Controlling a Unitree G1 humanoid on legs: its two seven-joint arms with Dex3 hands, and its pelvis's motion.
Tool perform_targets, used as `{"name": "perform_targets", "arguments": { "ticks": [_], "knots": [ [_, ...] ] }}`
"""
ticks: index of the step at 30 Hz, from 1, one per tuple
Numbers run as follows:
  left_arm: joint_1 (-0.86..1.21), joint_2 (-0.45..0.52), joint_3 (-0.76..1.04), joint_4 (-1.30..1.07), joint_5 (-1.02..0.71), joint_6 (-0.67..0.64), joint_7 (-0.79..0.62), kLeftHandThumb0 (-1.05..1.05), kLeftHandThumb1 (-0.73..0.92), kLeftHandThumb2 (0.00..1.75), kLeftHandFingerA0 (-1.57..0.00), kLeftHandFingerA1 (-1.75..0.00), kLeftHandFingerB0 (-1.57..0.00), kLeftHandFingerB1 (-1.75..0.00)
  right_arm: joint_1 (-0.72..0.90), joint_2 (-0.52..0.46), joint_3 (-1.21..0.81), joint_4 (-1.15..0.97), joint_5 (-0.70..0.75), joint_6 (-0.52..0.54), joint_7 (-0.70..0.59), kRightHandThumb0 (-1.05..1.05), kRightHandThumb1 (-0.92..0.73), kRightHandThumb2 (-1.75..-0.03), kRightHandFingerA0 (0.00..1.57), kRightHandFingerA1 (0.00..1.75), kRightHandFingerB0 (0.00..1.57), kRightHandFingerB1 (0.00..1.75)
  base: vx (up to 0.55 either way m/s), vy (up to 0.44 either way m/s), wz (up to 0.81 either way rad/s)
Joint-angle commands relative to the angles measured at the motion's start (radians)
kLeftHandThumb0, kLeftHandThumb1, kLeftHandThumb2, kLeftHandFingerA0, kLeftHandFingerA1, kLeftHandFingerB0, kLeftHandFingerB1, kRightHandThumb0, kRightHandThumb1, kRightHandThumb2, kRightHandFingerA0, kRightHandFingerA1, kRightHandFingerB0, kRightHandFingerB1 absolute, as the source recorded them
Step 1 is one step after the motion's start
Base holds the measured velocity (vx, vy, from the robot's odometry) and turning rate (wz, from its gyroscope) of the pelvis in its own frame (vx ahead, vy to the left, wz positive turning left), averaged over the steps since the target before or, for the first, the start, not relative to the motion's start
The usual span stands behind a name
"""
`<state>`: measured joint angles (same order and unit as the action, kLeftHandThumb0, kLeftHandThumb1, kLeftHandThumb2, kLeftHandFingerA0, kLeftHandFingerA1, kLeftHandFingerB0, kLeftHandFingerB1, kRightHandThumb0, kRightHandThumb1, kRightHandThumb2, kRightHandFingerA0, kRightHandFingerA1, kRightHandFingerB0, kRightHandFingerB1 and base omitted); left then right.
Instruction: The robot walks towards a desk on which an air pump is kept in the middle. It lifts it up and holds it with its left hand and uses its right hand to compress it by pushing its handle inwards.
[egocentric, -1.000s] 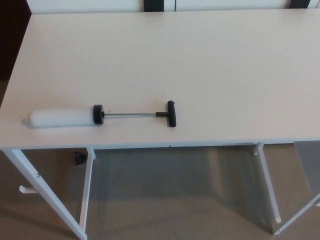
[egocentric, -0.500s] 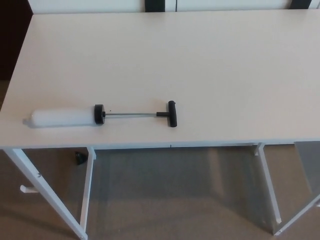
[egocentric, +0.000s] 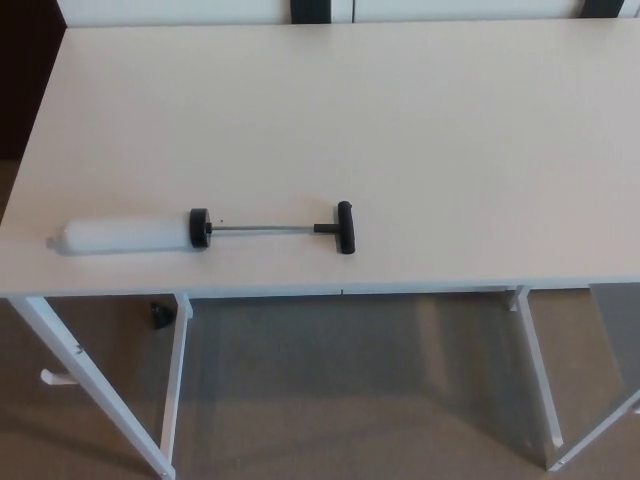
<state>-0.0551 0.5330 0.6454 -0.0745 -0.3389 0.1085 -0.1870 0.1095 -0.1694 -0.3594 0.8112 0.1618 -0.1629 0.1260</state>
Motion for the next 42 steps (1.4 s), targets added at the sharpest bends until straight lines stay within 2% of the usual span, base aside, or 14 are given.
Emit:
{"name": "perform_targets", "arguments": {
  "ticks": [1, 2, 6, 7, 11, 12, 15, 26, 27, 34, 35, 39, 40, 42],
  "knots": [
    [-0.298, 0.387, -0.365, -0.305, 0.276, 0.111, -0.192, -0.24, 0.29, 0.86, -0.08, -0.51, -0.08, -0.49, 0.023, -0.033, 0.008, -0.031, -0.019, 0.003, -0.026, -0.30, -0.60, -0.57, 0.75, 0.47, 0.50, 0.40, 0.00, 0.000, 0.00],
    [-0.314, 0.386, -0.395, -0.292, 0.289, 0.110, -0.200, -0.50, 0.40, 0.65, -0.26, -0.40, -0.15, -0.34, 0.024, -0.035, 0.011, -0.030, -0.023, -0.001, -0.027, -0.31, -0.60, -0.57, 0.74, 0.47, 0.51, 0.40, 0.00, 0.000, 0.00],
    [-0.393, 0.383, -0.526, -0.245, 0.341, 0.134, -0.239, -0.51, 0.43, 0.65, -0.18, -0.37, -0.13, -0.34, 0.020, -0.038, 0.013, -0.024, -0.029, -0.008, -0.032, -0.31, -0.59, -0.57, 0.75, 0.47, 0.53, 0.40, 0.00, 0.000, 0.00],
    [-0.432, 0.369, -0.595, -0.225, 0.374, 0.155, -0.257, -0.25, 0.28, 0.84, -0.06, -0.50, -0.05, -0.49, 0.019, -0.037, 0.011, -0.027, -0.027, -0.009, -0.032, -0.31, -0.58, -0.57, 0.76, 0.48, 0.53, 0.41, 0.00, 0.000, 0.00],
    [-0.483, 0.335, -0.724, -0.189, 0.429, 0.186, -0.278, -0.24, 0.28, 0.84, -0.06, -0.50, -0.06, -0.49, 0.023, -0.037, 0.011, -0.037, -0.025, -0.007, -0.031, -0.31, -0.59, -0.57, 0.75, 0.48, 0.52, 0.40, 0.00, 0.000, 0.00],
    [-0.484, 0.335, -0.747, -0.192, 0.440, 0.196, -0.282, -0.43, 0.41, 0.61, -0.17, -0.36, -0.15, -0.32, 0.022, -0.037, 0.012, -0.039, -0.026, -0.006, -0.031, -0.31, -0.58, -0.57, 0.74, 0.47, 0.52, 0.40, 0.00, 0.000, 0.00],
    [-0.484, 0.335, -0.790, -0.199, 0.457, 0.213, -0.286, -0.37, 0.45, 0.54, -0.20, -0.32, -0.16, -0.27, 0.022, -0.039, 0.016, -0.042, -0.031, -0.007, -0.034, -0.31, -0.59, -0.57, 0.73, 0.47, 0.52, 0.40, 0.00, 0.000, 0.00],
    [-0.544, 0.262, -0.978, -0.108, 0.534, 0.277, -0.278, -0.41, 0.42, 0.60, -0.15, -0.35, -0.12, -0.31, 0.021, -0.042, 0.040, -0.050, -0.062, -0.016, -0.046, -0.33, -0.58, -0.57, 0.74, 0.47, 0.52, 0.40, 0.00, 0.000, 0.00],
    [-0.566, 0.241, -1.020, -0.060, 0.564, 0.280, -0.275, -0.25, 0.33, 0.86, -0.01, -0.48, 0.00, -0.47, 0.015, -0.045, 0.043, -0.043, -0.065, -0.017, -0.050, -0.33, -0.57, -0.57, 0.74, 0.47, 0.52, 0.40, 0.00, 0.000, 0.00],
    [-0.605, 0.213, -1.113, 0.028, 0.626, 0.281, -0.284, -0.28, 0.31, 0.86, 0.00, -0.48, 0.00, -0.47, 0.015, -0.048, 0.054, -0.056, -0.079, -0.016, -0.060, -0.32, -0.59, -0.57, 0.77, 0.46, 0.52, 0.40, 0.00, 0.000, 0.00],
    [-0.614, 0.210, -1.148, 0.056, 0.651, 0.276, -0.291, -0.29, 0.30, 0.86, 0.00, -0.47, 0.00, -0.48, 0.009, -0.051, 0.058, -0.048, -0.083, -0.020, -0.063, -0.42, -0.48, -0.75, 0.71, 0.58, 0.47, 0.51, 0.00, 0.000, 0.00],
    [-0.616, 0.209, -1.179, 0.075, 0.680, 0.264, -0.288, -0.54, 0.38, 0.66, -0.18, -0.40, -0.08, -0.27, 0.010, -0.051, 0.059, -0.053, -0.082, -0.017, -0.063, -0.34, -0.58, -0.57, 0.78, 0.47, 0.53, 0.40, 0.00, 0.000, 0.00],
    [-0.611, 0.205, -1.194, 0.086, 0.696, 0.261, -0.282, -0.54, 0.37, 0.66, -0.18, -0.40, -0.09, -0.28, 0.014, -0.051, 0.061, -0.063, -0.082, -0.010, -0.064, -0.42, -0.48, -0.76, 0.71, 0.59, 0.48, 0.51, 0.00, 0.000, 0.00],
    [-0.606, 0.200, -1.210, 0.099, 0.712, 0.260, -0.277, -0.54, 0.37, 0.66, -0.18, -0.40, -0.09, -0.28, 0.019, -0.051, 0.063, -0.073, -0.083, -0.003, -0.065, -0.42, -0.48, -0.76, 0.71, 0.59, 0.48, 0.51, 0.00, 0.000, 0.00]
  ]
}}
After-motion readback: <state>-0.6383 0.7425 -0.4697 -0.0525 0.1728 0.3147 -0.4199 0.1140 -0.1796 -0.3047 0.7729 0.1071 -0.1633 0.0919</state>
